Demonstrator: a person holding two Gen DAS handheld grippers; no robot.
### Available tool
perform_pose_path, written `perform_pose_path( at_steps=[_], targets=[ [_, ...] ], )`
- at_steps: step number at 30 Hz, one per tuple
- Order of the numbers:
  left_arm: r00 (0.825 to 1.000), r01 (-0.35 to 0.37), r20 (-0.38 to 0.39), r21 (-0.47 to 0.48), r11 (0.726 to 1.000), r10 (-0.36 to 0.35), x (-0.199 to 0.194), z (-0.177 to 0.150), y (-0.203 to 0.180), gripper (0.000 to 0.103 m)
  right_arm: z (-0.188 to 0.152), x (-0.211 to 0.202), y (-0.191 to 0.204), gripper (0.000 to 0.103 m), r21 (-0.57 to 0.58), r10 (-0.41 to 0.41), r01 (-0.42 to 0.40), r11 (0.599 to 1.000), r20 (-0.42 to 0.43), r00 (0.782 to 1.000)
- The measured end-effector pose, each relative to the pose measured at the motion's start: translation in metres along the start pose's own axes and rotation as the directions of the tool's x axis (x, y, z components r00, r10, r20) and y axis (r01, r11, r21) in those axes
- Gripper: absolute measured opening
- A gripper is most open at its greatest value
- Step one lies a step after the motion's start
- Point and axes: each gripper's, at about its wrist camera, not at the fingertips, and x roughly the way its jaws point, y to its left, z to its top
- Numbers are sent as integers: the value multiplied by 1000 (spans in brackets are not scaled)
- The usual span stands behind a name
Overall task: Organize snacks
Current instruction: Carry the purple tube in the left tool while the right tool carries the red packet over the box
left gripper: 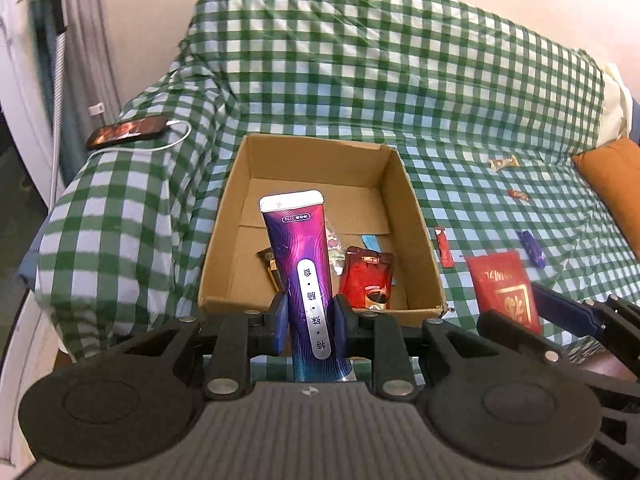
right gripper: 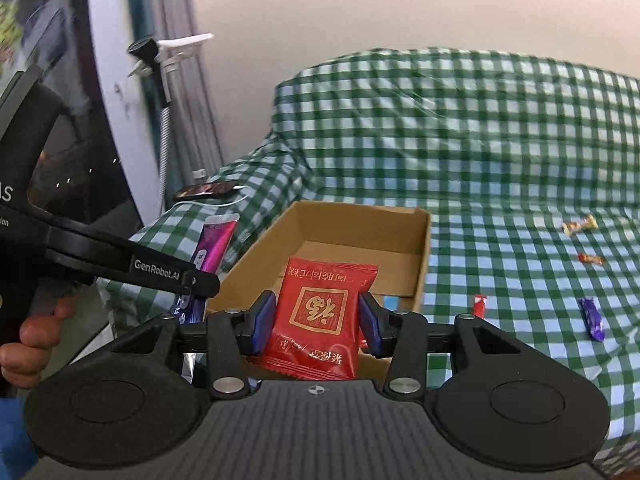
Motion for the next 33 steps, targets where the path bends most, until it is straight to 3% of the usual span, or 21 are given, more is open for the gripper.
perform_pose_path(
  at_steps=[8, 33],
  targets=[
    [999, 36, 12, -46, 998, -36, -11, -13, 16, 26, -3, -5, 32, 48, -43, -24, 24, 999, -3, 1000],
    [999, 47, -4, -70, 996, -47, -2, -14, 21, 26, -3, 9, 34, 48, -73, -28, 25, 997, -38, 999]
  ],
)
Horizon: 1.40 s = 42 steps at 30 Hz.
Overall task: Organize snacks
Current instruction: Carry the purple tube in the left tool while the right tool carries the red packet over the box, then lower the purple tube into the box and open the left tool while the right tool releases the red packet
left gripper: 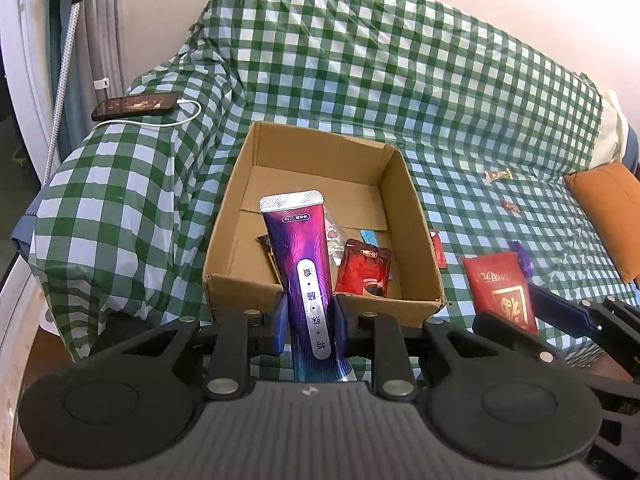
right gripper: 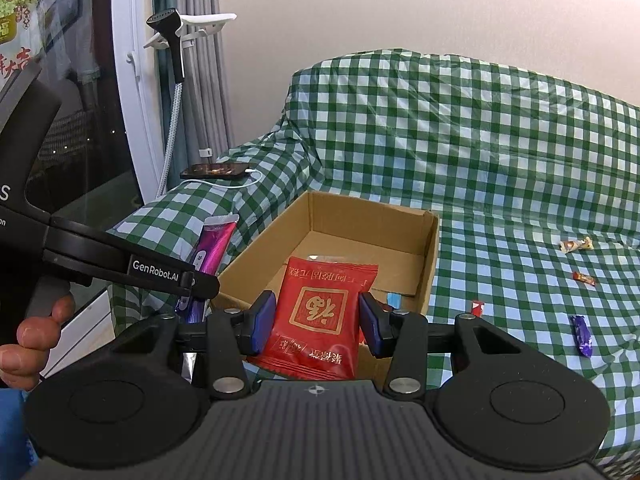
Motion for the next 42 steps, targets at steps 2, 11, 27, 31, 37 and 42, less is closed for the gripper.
perform_pose_path(
  at_steps=[2, 11, 27, 31, 37, 42],
  targets=[
    [1000, 0, -3, -3, 1000, 0, 2, 1, 1, 26, 0, 2, 0, 48, -1, 0, 0, 1000, -6, 1000],
    [1000, -7, -26, -22, 1000, 7, 19, 9, 9, 26, 3, 18, -5, 48, -7, 0, 0, 1000, -48, 999],
    [997, 39, -58, -90, 995, -44, 79, 77, 37, 26, 34, 95, -49, 49, 68, -35, 40, 997, -77, 996],
    [995, 34, -93, -100, 994, -44, 106, 91, 43, 26, 42, 120, -52, 49, 77, -33, 40, 996, -87, 996],
    [991, 35, -127, -85, 996, -45, 150, 110, 39, 26, 46, 161, -67, 49, 98, -37, 48, 994, -118, 992],
    [986, 46, -158, -66, 997, -56, 195, 124, 33, 26, 40, 197, -89, 49, 105, -50, 66, 992, -151, 987]
  ],
)
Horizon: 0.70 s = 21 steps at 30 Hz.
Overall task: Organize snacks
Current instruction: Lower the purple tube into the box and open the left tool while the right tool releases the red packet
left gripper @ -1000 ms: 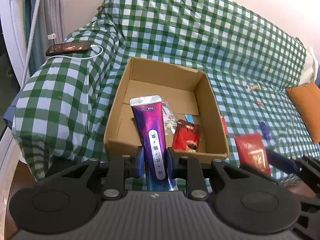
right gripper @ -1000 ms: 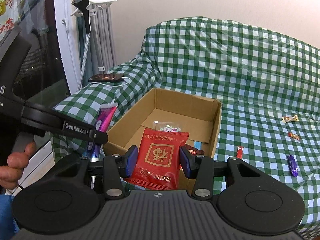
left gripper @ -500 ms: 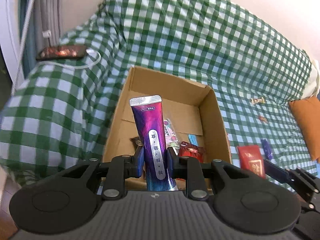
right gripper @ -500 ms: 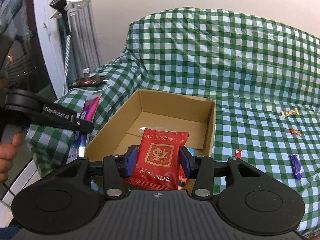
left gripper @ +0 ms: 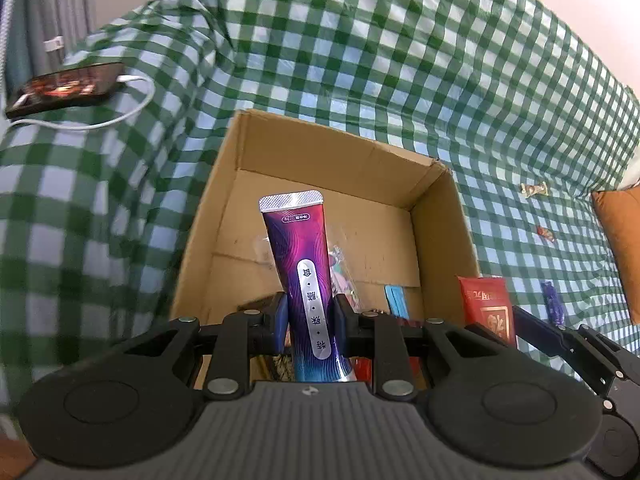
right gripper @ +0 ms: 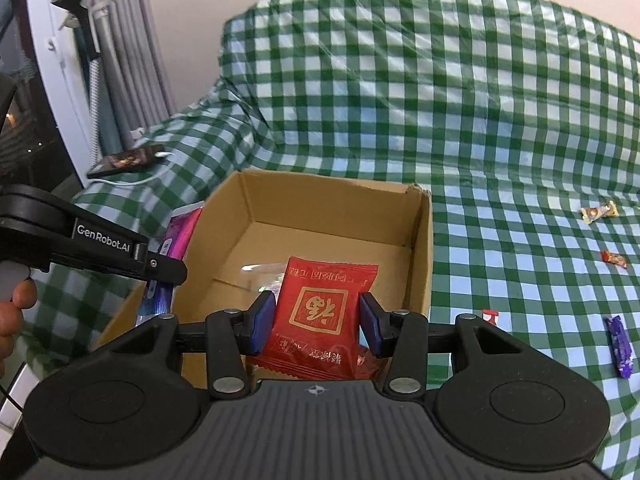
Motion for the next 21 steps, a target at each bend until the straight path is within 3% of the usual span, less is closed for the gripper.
perform_pose_path(
  at_steps=[11, 13, 14, 15, 17, 21],
  targets=[
    [998, -26, -52, 43, 999, 28, 67, 21, -6, 27, 2, 65, -29, 49, 24, -9, 10, 1000, -62, 998],
    [997, -61, -36, 42, 997, 63, 71, 23, -5, 37, 5, 69, -32, 51, 36, 10, -8, 999, -56, 998],
    [996, -84, -17, 34, 996, 85, 70, 24, -4, 65, 7, 71, -33, 55, 47, 16, -13, 999, -55, 998],
    [994, -112, 2, 23, 993, 112, 67, 23, -3, 99, 9, 70, -34, 71, 58, 15, -11, 998, -54, 998],
    [984, -161, 78, -9, 987, 162, 53, 20, 1, 103, 12, 66, -35, 89, 84, -8, 12, 996, -43, 999],
    [980, -183, 96, 56, 982, 177, 29, 4, 3, 103, 9, 52, -30, 93, 97, -3, 9, 995, -62, 998]
  ],
)
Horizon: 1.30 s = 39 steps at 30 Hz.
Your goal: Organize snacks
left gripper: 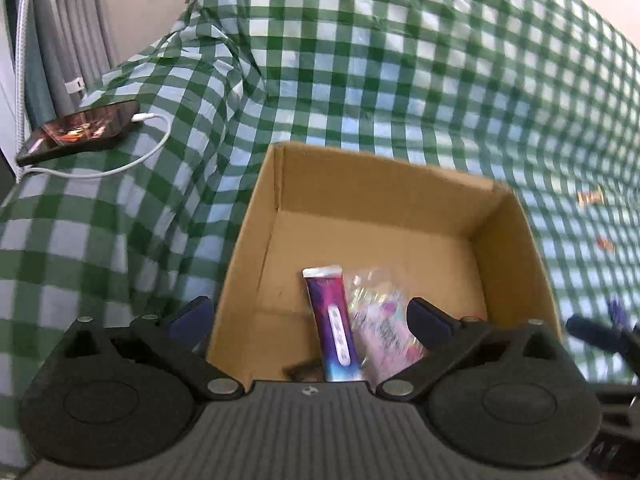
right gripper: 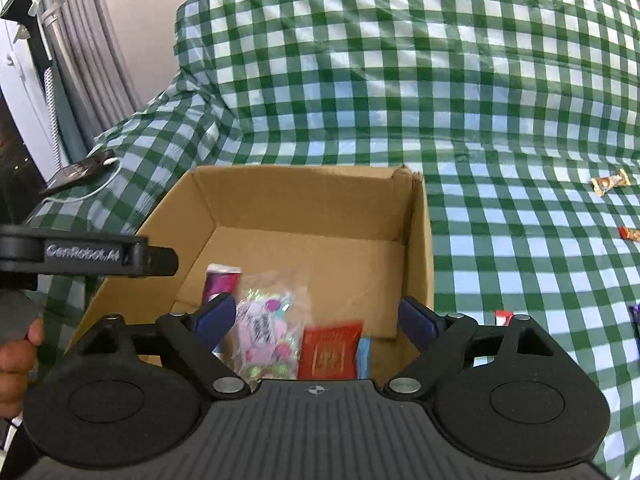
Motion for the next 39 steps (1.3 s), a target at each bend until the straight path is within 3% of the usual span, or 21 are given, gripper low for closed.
perform_pose_path(
  at_steps=[7, 12, 23, 39],
  targets=[
    [997, -49, -66, -21, 999, 47, -53, -58, 8, 103, -30, -46, 28, 100, 2, 23, -23, 1000, -51, 998],
    [994, -64, -87, -28, 998, 61, -88, -97, 9, 103, -50, -84, 42, 100, -18, 5, -5, 1000, -30, 1000],
    [997, -75, 31, -41, 996, 76, -155, -122, 7, 103, -78, -162, 70, 103, -158, -1, 17, 987, 99, 995],
    [987, -94, 125, -24, 995, 97, -206, -149, -3, 103, -105, -217, 85, 103, -157, 23, 12, 988, 226, 974]
  ],
)
